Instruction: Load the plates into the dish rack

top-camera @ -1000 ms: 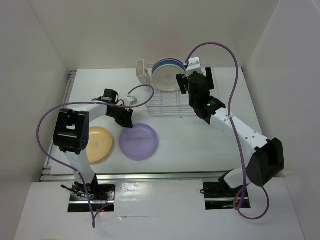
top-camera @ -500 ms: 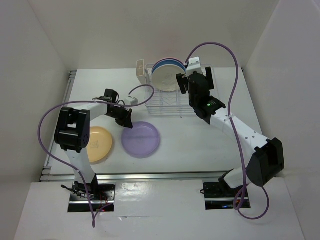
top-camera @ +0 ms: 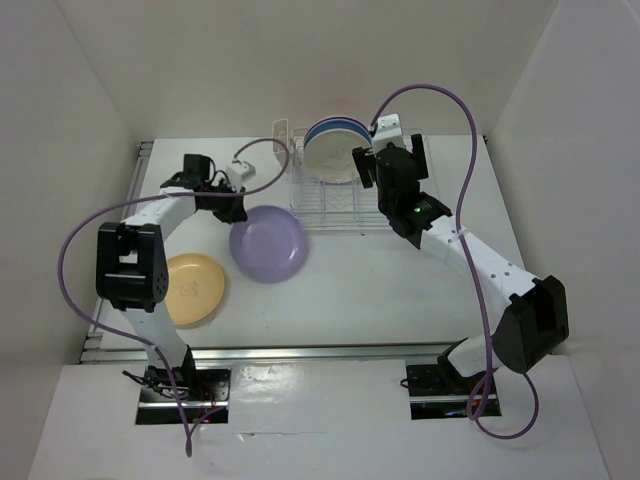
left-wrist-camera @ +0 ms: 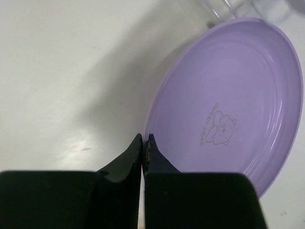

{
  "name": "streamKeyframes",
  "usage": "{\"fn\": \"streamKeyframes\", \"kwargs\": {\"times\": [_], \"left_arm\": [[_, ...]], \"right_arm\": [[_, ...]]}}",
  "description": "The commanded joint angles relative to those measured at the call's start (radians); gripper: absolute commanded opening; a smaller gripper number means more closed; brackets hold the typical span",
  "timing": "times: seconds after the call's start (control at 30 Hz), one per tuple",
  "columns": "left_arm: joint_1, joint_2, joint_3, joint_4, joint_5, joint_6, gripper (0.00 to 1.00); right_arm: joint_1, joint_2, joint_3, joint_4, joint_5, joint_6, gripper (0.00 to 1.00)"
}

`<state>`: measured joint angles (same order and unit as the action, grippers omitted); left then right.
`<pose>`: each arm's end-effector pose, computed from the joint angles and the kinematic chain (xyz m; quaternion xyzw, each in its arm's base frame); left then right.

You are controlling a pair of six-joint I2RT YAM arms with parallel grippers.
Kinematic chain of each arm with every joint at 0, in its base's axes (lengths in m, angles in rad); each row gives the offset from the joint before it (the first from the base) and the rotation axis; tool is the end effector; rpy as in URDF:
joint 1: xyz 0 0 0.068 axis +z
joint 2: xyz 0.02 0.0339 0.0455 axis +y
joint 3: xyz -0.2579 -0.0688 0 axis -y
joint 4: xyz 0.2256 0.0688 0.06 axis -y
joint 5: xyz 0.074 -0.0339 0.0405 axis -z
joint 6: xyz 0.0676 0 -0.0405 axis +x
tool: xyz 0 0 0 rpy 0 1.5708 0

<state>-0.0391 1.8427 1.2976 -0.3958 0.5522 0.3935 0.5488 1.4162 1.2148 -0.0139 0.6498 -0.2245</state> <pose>0.3891 -0.0507 0.1899 0.2788 0.8754 -0.2026 0.3391 0.3099 0.1415 0.3547 -0.0930 0.7592 -0.1495 0.6266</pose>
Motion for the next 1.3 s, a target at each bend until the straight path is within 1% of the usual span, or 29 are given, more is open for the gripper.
{"fn": "streamKeyframes", "kwargs": {"times": [0.0,0.17,0.23,0.37,0.4,0.43,0.47,0.5,0.53,0.57,0.6,0.63,0.67,0.7,0.73,0.77,0.8,0.87,1.0,1.1,1.17,1.27], "left_arm": [[0.05,-0.144,0.078,0.136,0.0,0.016,0.0],[0.077,-0.23,0.157,0.247,0.106,0.016,0.0],[0.077,-0.243,0.179,0.334,0.166,0.002,0.0],[0.035,-0.229,0.261,0.399,0.192,-0.008,0.0],[0.001,-0.218,0.261,0.399,0.172,0.007,0.0],[-0.021,-0.218,0.261,0.478,0.14,0.033,0.0],[-0.045,-0.229,0.199,0.547,0.115,0.048,0.0],[-0.101,-0.238,0.157,0.628,0.035,0.063,0.0],[-0.137,-0.238,0.113,0.807,-0.025,0.1,0.0],[-0.175,-0.238,0.041,0.887,-0.085,0.135,0.0],[-0.261,-0.229,0.016,0.955,-0.227,0.19,0.0],[-0.303,-0.209,-0.004,1.026,-0.295,0.309,0.0],[-0.338,-0.16,-0.039,1.172,-0.346,0.367,0.0],[-0.394,-0.133,-0.056,1.262,-0.433,0.417,0.0],[-0.416,-0.102,-0.07,1.361,-0.471,0.477,0.0],[-0.435,-0.071,-0.07,1.449,-0.504,0.478,0.0],[-0.444,-0.039,-0.048,1.45,-0.486,0.478,0.0],[-0.444,-0.016,-0.02,1.45,-0.471,0.456,0.0],[-0.444,0.027,0.014,1.424,-0.434,0.466,0.0],[-0.423,0.036,0.032,1.433,-0.434,0.479,0.0],[-0.398,0.036,0.043,1.443,-0.434,0.446,0.0],[-0.375,0.036,0.075,1.404,-0.364,0.436,0.0]], "right_arm": [[-0.006,0.001,0.006,0.048,0.005,0.016,1.0],[-0.006,0.001,0.006,0.048,-0.004,0.016,1.0],[-0.006,0.001,0.006,0.036,-0.004,0.027,1.0],[-0.006,0.001,0.015,0.017,-0.013,0.045,1.0],[-0.006,0.001,0.015,0.017,-0.013,0.045,1.0],[-0.006,0.001,0.015,0.008,-0.013,0.045,1.0],[-0.006,0.001,0.015,0.008,-0.013,0.045,1.0],[-0.006,-0.009,0.015,0.008,-0.013,0.054,1.0],[-0.006,-0.01,0.015,0.008,-0.025,0.054,1.0],[-0.006,-0.01,0.015,0.008,-0.026,0.063,1.0],[-0.006,-0.01,0.015,0.008,-0.035,0.063,1.0],[-0.006,-0.01,0.015,-0.003,-0.035,0.073,1.0],[-0.006,-0.01,0.015,-0.003,-0.035,0.073,1.0],[-0.006,0.0,0.015,-0.003,-0.035,0.073,1.0],[-0.006,0.0,0.015,-0.003,-0.035,0.073,1.0],[-0.006,0.0,0.015,-0.003,-0.024,0.073,1.0],[-0.006,0.0,0.006,-0.003,-0.012,0.073,1.0],[-0.006,-0.011,-0.004,-0.003,-0.012,0.063,1.0],[-0.006,-0.022,-0.014,-0.012,0.01,0.063,1.0],[-0.006,-0.022,-0.014,-0.023,0.02,0.063,1.0],[-0.006,-0.022,-0.023,-0.023,0.021,0.063,1.0],[-0.006,-0.011,-0.023,-0.023,0.021,0.054,1.0]]}}
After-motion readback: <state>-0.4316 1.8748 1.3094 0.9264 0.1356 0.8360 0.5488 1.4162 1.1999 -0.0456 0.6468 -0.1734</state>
